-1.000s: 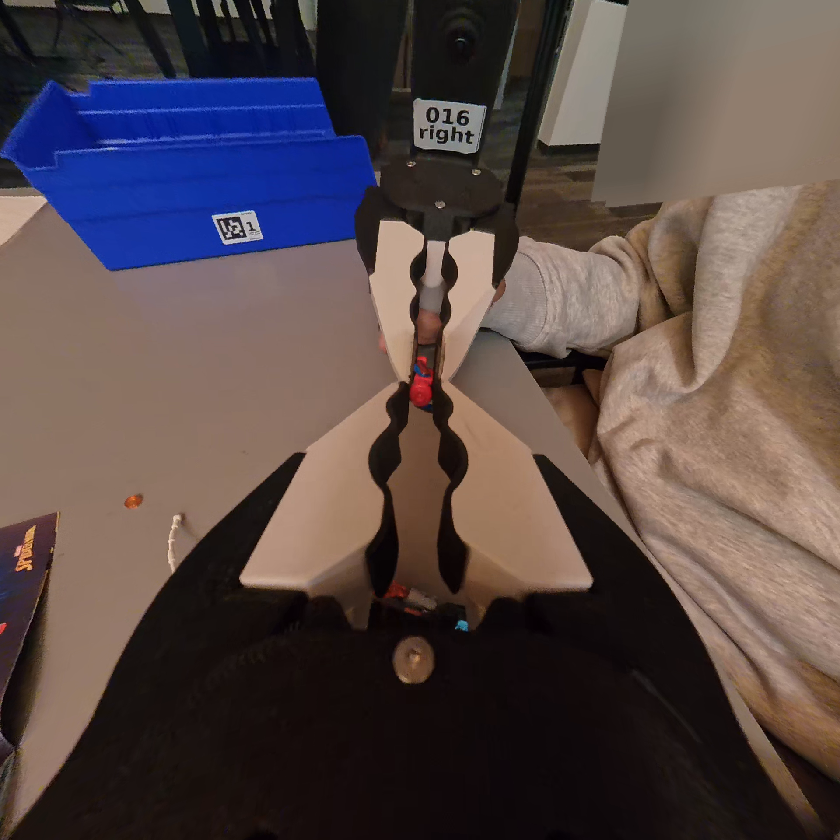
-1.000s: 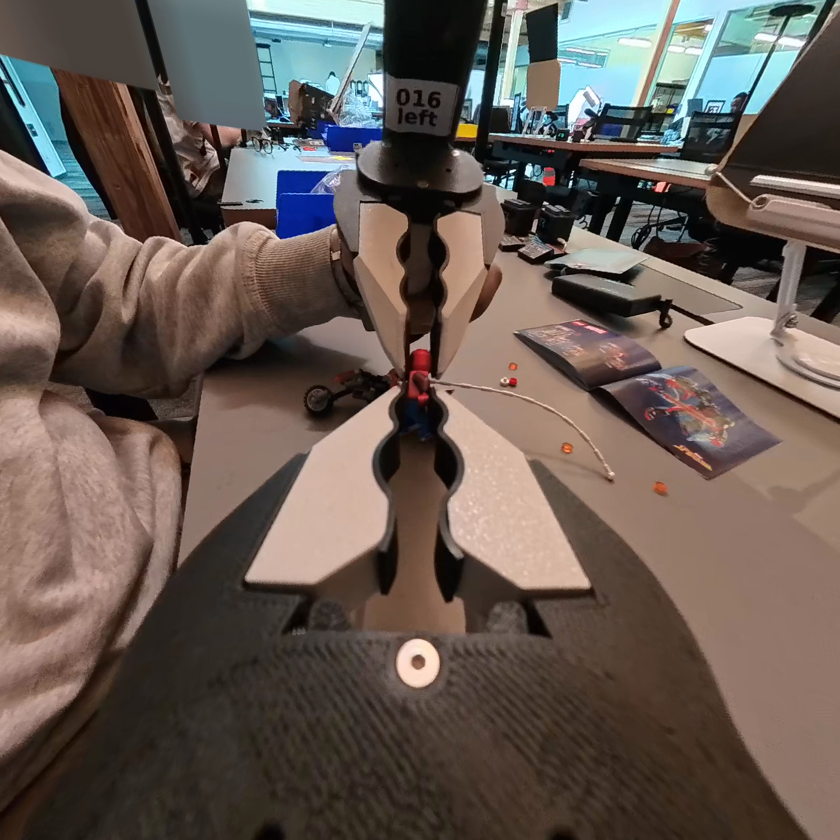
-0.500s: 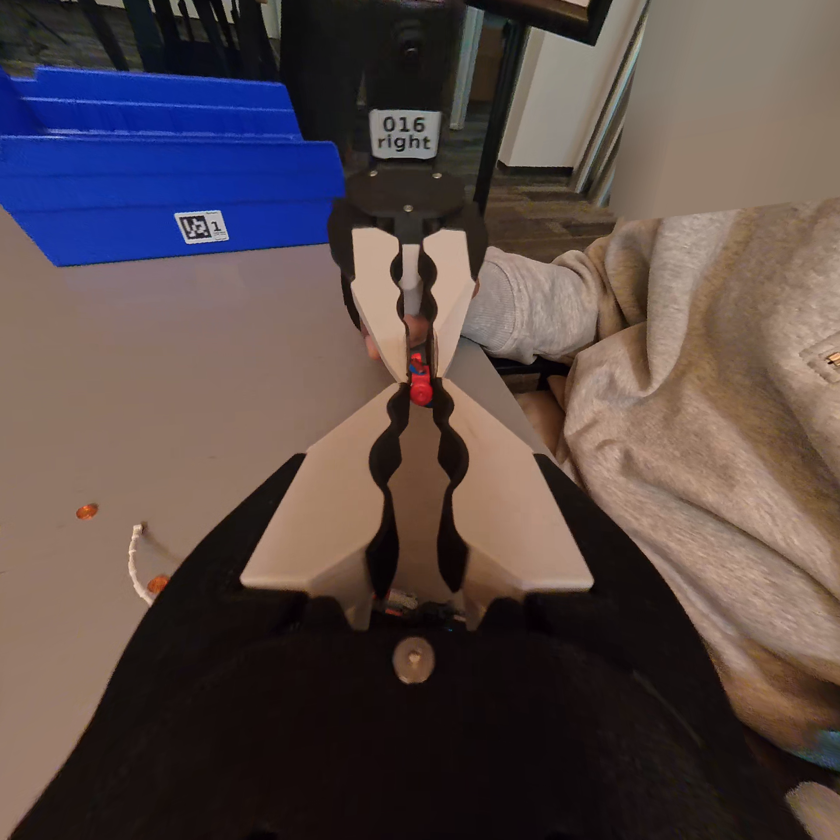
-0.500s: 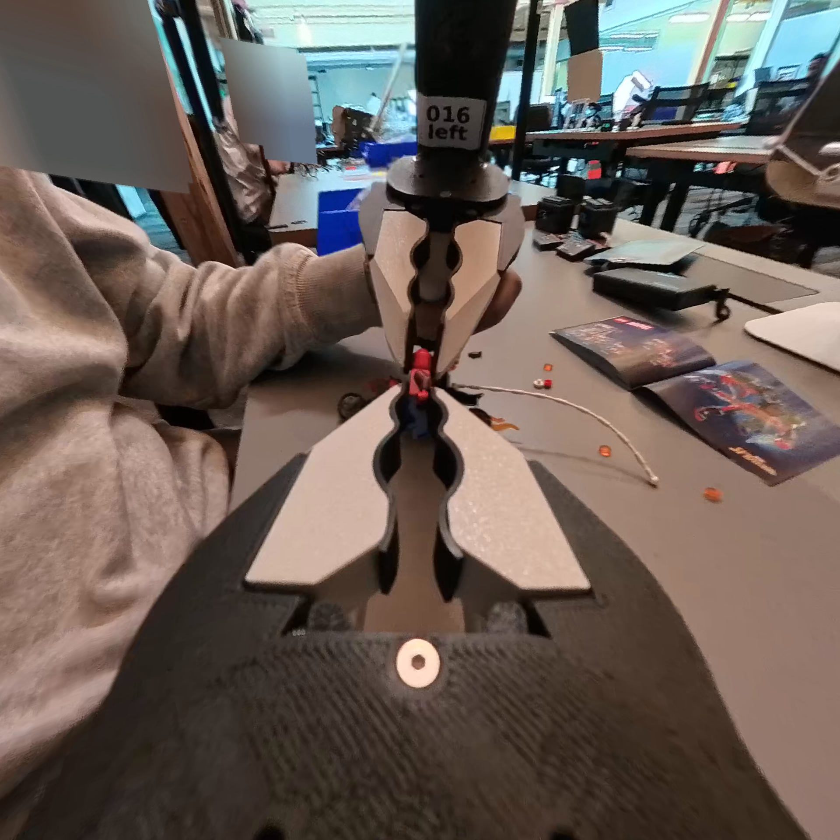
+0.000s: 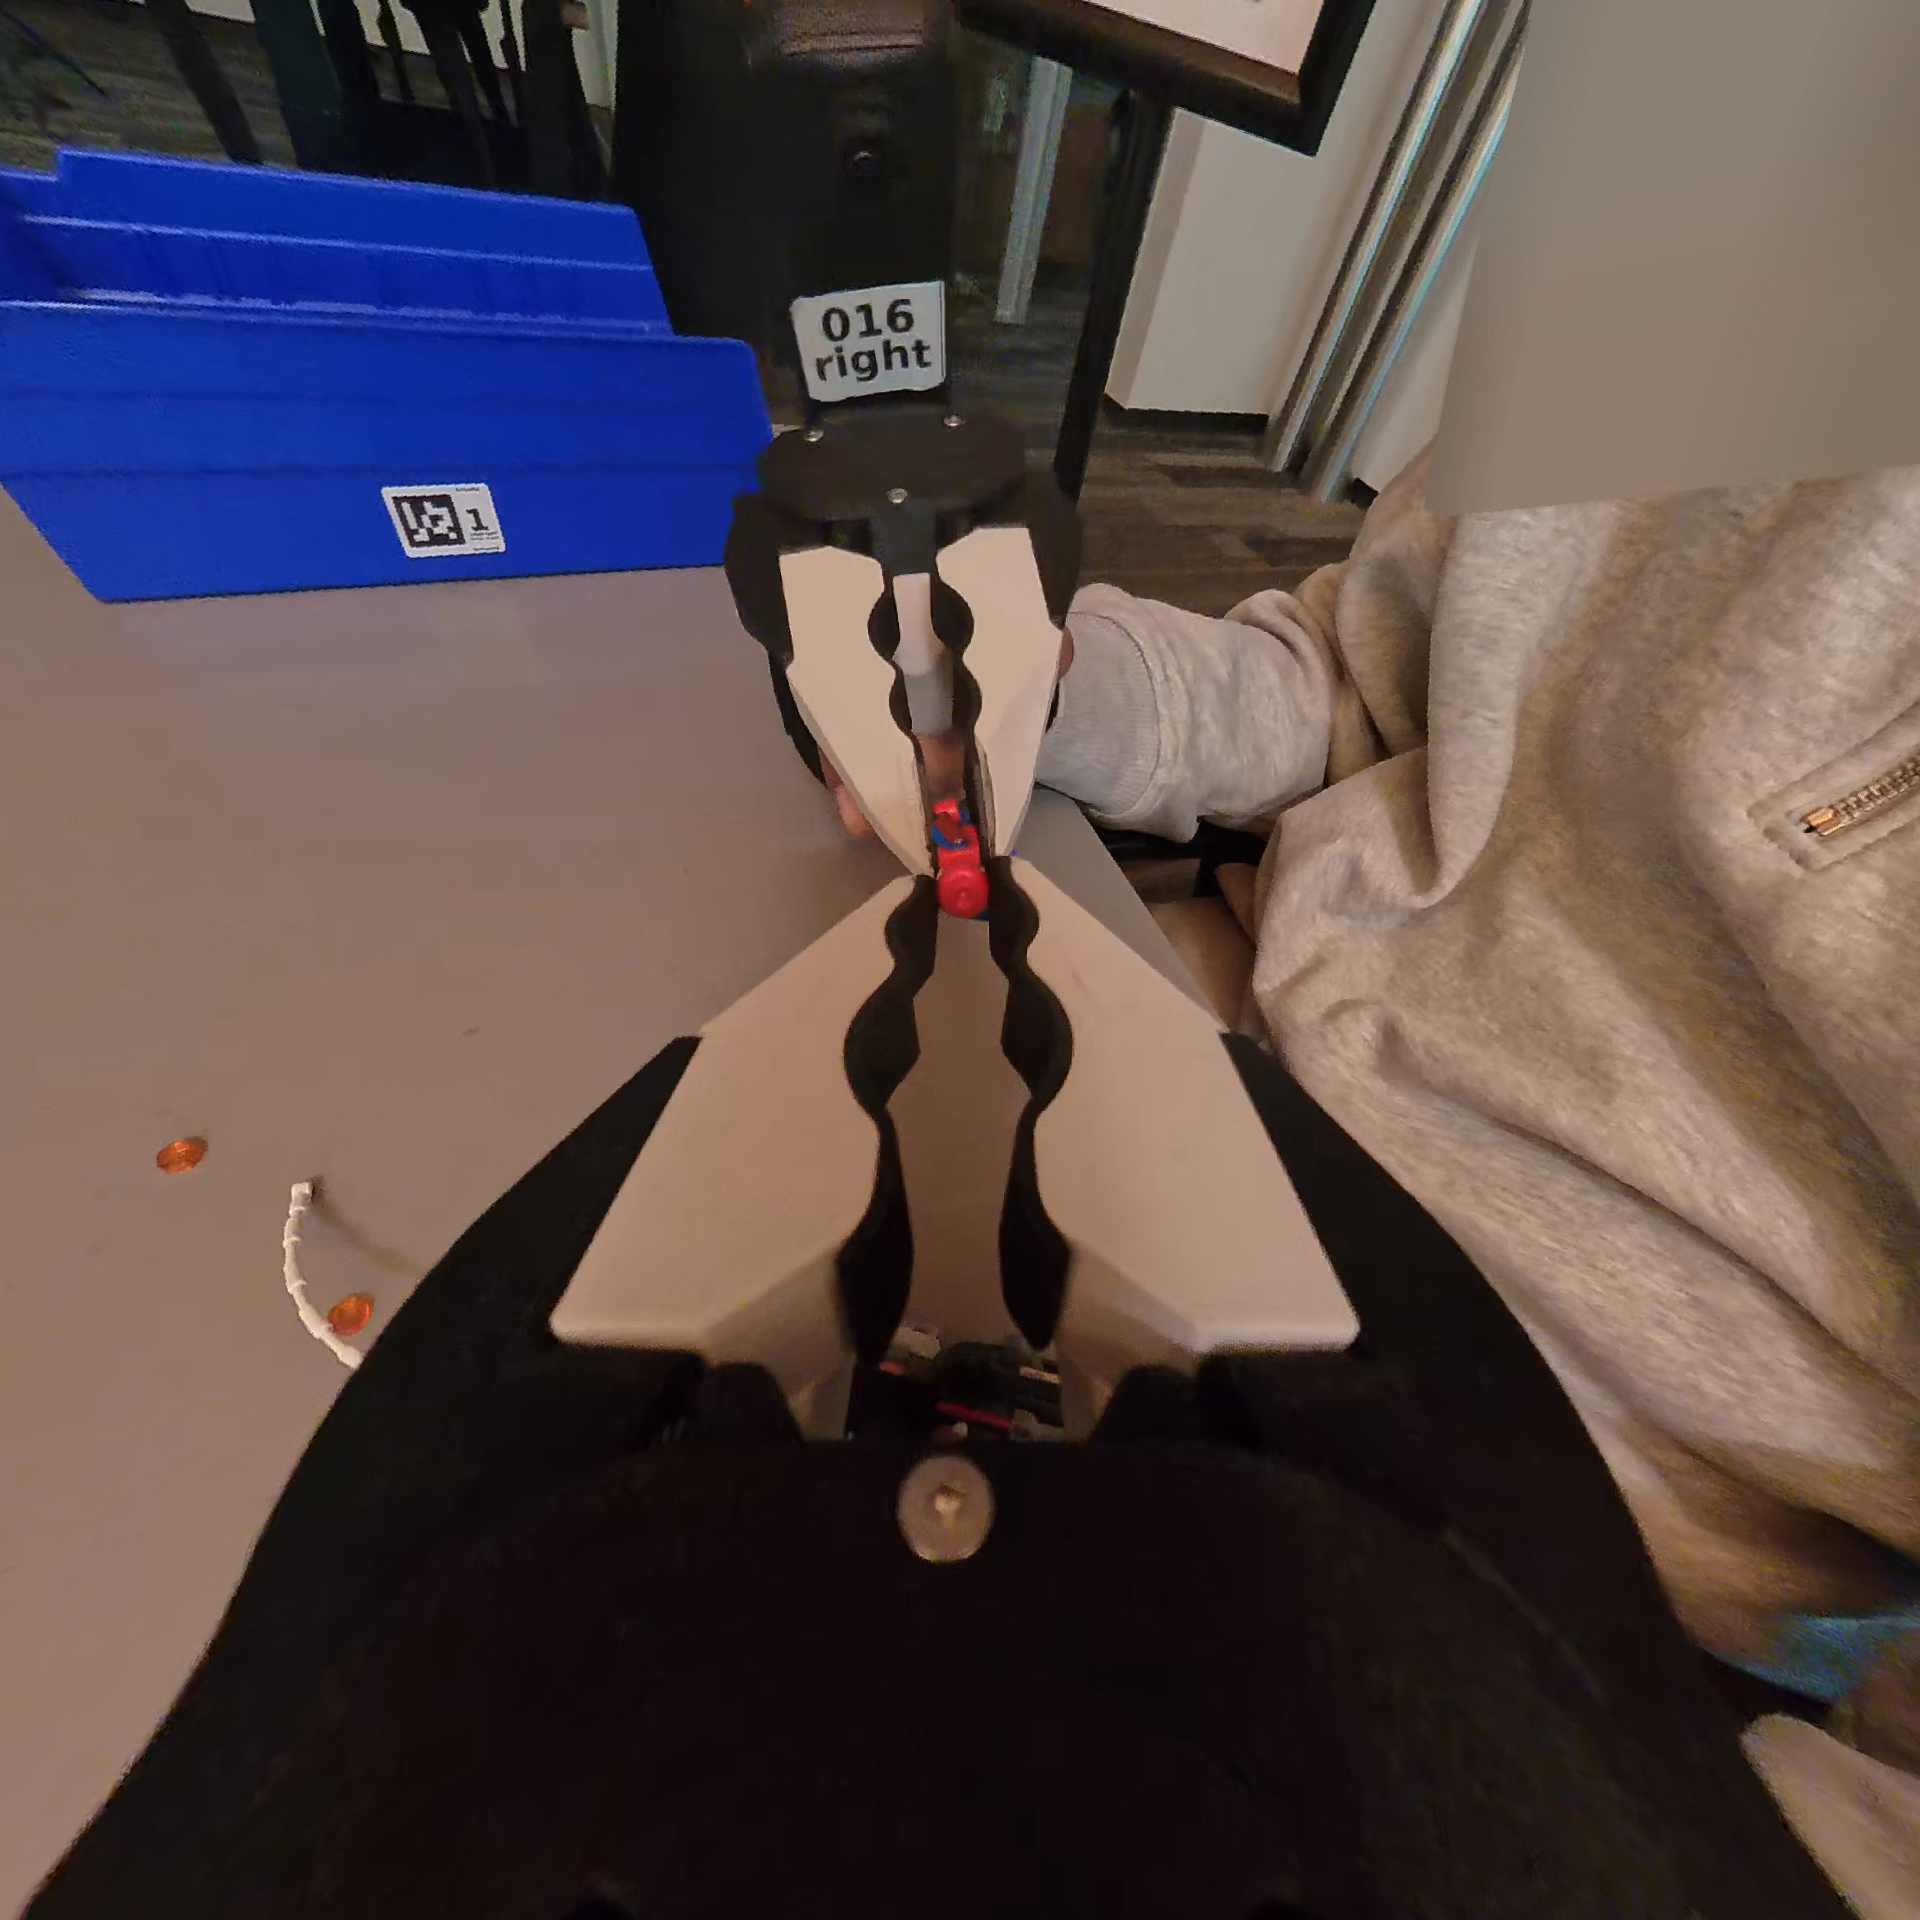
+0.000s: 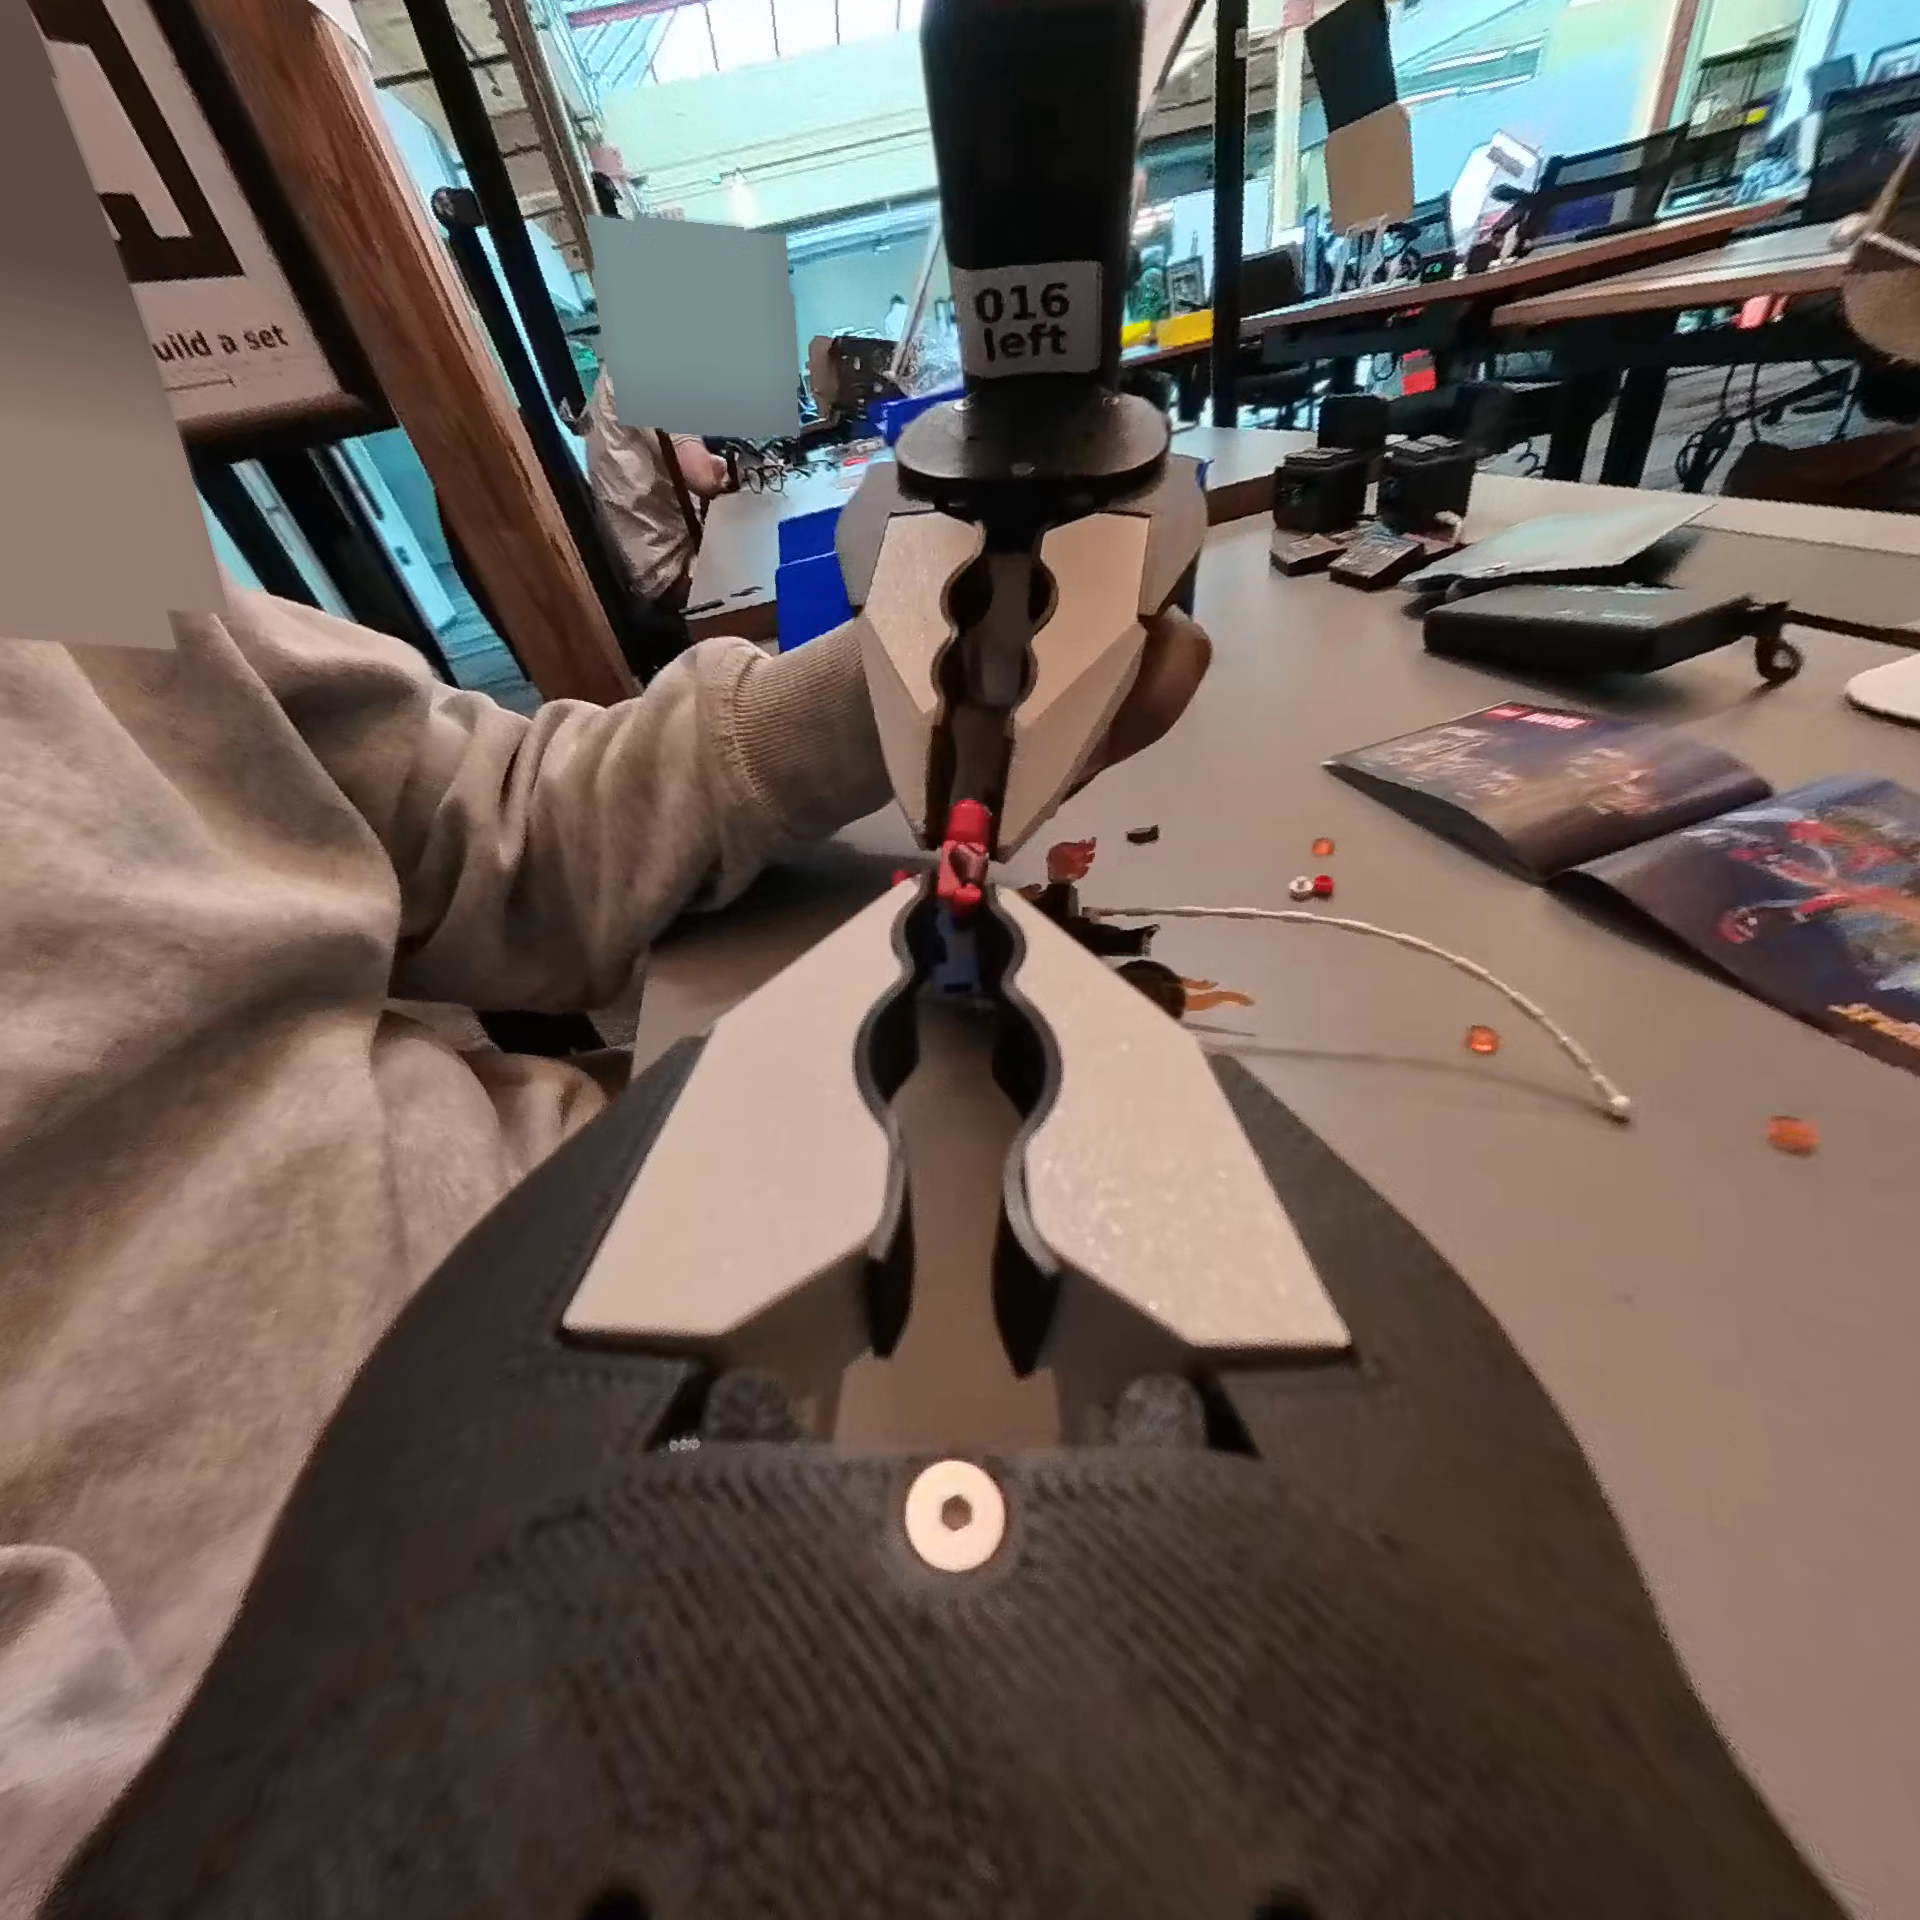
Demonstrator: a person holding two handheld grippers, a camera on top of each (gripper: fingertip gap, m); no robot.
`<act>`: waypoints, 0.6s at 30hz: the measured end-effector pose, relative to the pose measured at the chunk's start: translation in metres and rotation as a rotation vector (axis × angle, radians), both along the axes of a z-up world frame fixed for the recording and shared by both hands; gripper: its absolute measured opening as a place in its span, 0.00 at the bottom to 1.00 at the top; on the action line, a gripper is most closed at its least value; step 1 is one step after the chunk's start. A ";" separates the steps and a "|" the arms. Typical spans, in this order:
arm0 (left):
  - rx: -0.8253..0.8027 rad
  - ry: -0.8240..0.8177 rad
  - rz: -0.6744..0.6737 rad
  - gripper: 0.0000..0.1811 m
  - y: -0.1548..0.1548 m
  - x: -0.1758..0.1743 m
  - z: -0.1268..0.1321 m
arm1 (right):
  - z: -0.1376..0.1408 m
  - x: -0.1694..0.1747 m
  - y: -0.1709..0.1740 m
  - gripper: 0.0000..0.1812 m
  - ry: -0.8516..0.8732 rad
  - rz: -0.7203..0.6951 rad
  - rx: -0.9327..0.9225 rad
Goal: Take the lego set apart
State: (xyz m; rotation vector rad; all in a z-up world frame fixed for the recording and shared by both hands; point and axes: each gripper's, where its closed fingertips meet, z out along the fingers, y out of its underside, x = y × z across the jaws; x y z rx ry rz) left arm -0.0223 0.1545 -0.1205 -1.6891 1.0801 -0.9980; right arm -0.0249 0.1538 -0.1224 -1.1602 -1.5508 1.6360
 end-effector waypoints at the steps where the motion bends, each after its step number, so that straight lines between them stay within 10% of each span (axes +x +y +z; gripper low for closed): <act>1: 0.000 -0.002 -0.001 0.05 0.000 0.000 0.000 | 0.000 0.000 0.000 0.03 -0.002 0.004 -0.007; 18: 0.159 0.580 0.164 0.08 0.032 -0.008 -0.032 | -0.024 -0.004 0.030 0.03 -0.043 -0.230 0.336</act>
